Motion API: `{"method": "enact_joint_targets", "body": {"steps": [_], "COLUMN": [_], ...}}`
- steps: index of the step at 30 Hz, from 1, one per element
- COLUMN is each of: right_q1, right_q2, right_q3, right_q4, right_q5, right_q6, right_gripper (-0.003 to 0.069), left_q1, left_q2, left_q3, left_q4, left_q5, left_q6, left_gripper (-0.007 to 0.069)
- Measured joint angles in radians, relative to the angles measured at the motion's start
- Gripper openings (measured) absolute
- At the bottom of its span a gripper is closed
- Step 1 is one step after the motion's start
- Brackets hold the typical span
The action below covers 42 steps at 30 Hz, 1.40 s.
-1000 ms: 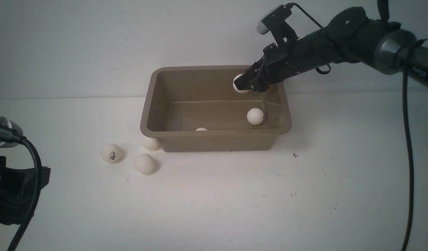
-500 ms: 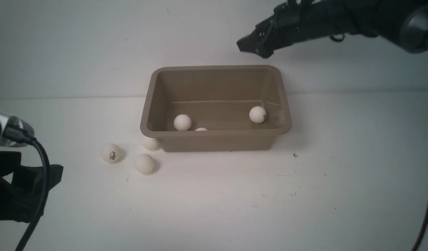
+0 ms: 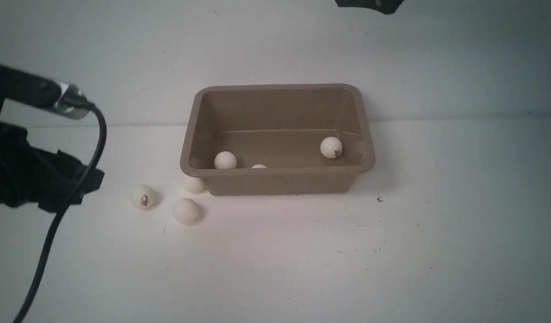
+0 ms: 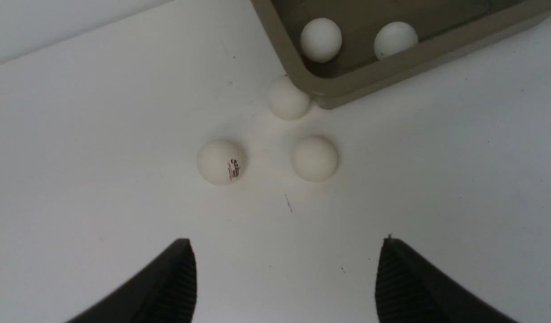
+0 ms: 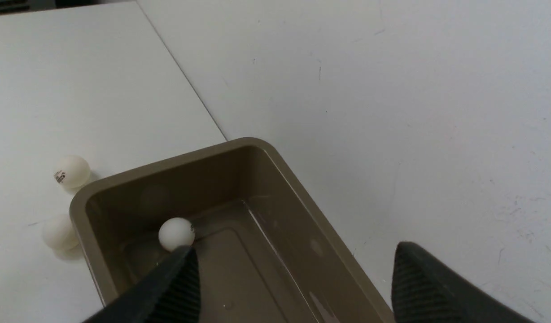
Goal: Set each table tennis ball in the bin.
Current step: Use the left arm to clamp the table tennis ball closest to it
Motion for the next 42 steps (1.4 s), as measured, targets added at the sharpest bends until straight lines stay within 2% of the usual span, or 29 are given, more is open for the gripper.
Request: {"method": "enact_joint_targets", "body": {"steps": [3, 5, 10, 13, 18, 19, 21, 24, 34, 42], "right_q1": [0.0, 0.0, -0.002, -0.005, -0.011, -0.011, -0.011, -0.012, -0.012, -0.012], "right_q2": [-0.002, -0.002, -0.002, -0.002, -0.002, -0.002, -0.002, -0.002, -0.002, -0.002], "right_q3": [0.0, 0.0, 0.0, 0.0, 0.0, 0.0, 0.0, 0.0, 0.0, 0.0], "right_q4": [-0.021, -0.033, -0.042, -0.044, -0.045, -0.045, -0.045, -0.045, -0.046, -0.046], "right_q5": [0.015, 0.019, 0.033, 0.037, 0.038, 0.038, 0.038, 0.038, 0.039, 0.042], "right_q6": [0.018, 0.035, 0.047, 0.051, 0.053, 0.053, 0.053, 0.053, 0.053, 0.053], "right_gripper": [0.0521, 0.0521, 0.0521, 0.0521, 0.0521, 0.0521, 0.0521, 0.0521, 0.0521, 0.0521], "left_q1": [0.0, 0.0, 0.011, 0.047, 0.131, 0.156, 0.176, 0.19, 0.19, 0.19], "left_q2": [0.071, 0.116, 0.214, 0.279, 0.413, 0.471, 0.518, 0.595, 0.764, 0.832], "left_q3": [-0.119, -0.182, -0.261, -0.282, -0.289, -0.29, -0.291, -0.291, -0.319, -0.387], "left_q4": [0.036, 0.044, 0.022, -0.001, -0.171, -0.262, -0.353, -0.421, -0.432, -0.431], "left_q5": [0.085, 0.118, 0.127, 0.128, 0.129, 0.134, 0.155, 0.178, 0.119, 0.103], "left_q6": [0.013, 0.061, 0.19, 0.215, 0.321, 0.393, 0.456, 0.532, 0.566, 0.566], "left_gripper": [0.0479, 0.0479, 0.0479, 0.0479, 0.0479, 0.0479, 0.0479, 0.0479, 0.0483, 0.0521]}}
